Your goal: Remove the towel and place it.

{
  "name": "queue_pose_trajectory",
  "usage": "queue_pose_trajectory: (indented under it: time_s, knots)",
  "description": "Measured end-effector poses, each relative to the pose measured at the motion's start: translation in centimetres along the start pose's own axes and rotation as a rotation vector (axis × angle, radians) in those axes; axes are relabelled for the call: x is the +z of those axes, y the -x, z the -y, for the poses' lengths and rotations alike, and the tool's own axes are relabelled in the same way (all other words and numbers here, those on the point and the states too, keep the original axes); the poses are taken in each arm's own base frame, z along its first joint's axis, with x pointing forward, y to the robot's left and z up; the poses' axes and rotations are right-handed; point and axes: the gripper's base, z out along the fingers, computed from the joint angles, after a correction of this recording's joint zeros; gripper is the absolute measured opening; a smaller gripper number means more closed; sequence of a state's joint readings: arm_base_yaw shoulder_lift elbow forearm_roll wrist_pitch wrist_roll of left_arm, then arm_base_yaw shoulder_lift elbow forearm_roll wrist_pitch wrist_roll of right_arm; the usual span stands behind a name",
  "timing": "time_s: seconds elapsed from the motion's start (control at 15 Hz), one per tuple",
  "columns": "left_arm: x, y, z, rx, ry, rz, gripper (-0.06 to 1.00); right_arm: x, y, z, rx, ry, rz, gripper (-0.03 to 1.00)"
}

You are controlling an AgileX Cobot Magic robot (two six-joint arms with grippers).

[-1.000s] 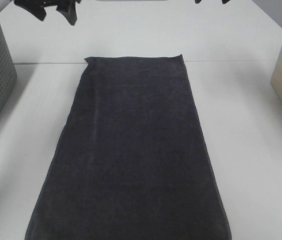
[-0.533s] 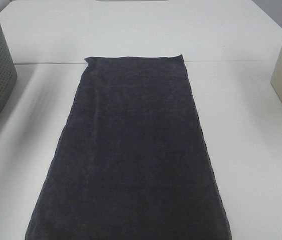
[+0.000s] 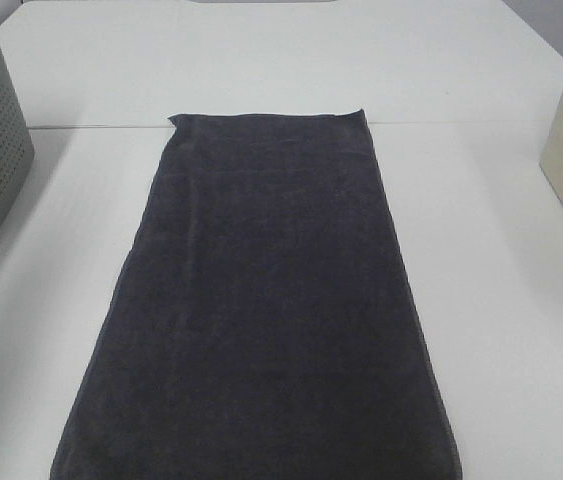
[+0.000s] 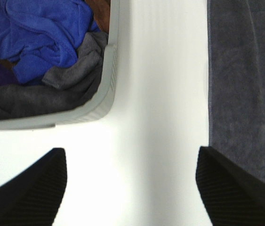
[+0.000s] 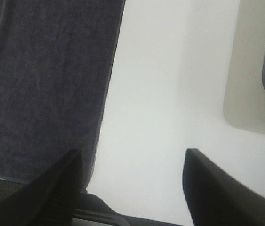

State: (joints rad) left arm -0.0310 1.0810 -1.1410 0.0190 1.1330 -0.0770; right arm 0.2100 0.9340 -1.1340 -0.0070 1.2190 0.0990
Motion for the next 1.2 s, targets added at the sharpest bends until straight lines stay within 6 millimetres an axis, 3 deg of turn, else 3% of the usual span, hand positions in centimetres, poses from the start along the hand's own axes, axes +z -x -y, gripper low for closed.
queue_pose_trajectory:
  time_s: [0.2, 0.33, 0.67, 0.93, 1.2]
  knots:
    - [-3.4, -6.6, -0.5, -0.008, -0.008, 0.112, 0.72, -2.0, -6.8, 0.7, -0.023, 0.010, 0.113, 0.61]
    - [-5.6, -10.7, -0.9, -0.007, -0.012, 0.234, 0.72, -2.1, -10.6, 1.1, -0.024, 0.015, 0.173, 0.61]
    - [-6.0, -18.8, -1.8, 0.055, 0.027, 0.428, 0.72, -0.1, -16.9, 1.8, -0.058, 0.000, 0.262, 0.61]
    - [-4.8, -22.1, -1.9, 0.073, 0.018, 0.507, 0.72, 1.4, -19.6, 2.1, -0.125, -0.006, 0.352, 0.61]
    - [-3.5, -22.0, -1.4, 0.089, -0.033, 0.532, 0.72, 2.1, -19.3, 2.0, -0.129, 0.004, 0.454, 0.61]
